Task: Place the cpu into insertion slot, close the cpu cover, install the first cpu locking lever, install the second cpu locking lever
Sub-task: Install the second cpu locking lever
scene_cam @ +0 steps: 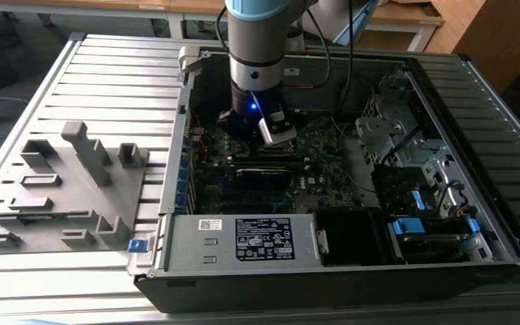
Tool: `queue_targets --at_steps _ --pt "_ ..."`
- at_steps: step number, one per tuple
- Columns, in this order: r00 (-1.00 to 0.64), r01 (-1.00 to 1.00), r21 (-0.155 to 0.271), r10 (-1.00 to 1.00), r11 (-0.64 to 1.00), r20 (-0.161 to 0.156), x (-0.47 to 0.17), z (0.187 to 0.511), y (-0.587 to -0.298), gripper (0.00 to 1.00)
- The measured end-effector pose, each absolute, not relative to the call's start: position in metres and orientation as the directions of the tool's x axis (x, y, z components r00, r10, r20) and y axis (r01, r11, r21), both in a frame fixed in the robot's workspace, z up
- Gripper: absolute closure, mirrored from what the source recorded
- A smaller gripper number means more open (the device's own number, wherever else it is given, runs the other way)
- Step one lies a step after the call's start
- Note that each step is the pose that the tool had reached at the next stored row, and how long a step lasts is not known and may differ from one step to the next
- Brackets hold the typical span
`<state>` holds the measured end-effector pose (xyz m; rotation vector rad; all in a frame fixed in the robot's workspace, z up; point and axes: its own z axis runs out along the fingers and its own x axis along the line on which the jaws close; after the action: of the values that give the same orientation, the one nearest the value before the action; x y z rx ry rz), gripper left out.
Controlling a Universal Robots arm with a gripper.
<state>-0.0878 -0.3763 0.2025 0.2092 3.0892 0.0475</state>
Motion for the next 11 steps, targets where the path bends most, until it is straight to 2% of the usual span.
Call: queue_targets --at_steps 11 --pt "-0.99 0.134 0.077 0.137 0.988 -0.037 -0.0905 0.2008 -0.3763 0.89"
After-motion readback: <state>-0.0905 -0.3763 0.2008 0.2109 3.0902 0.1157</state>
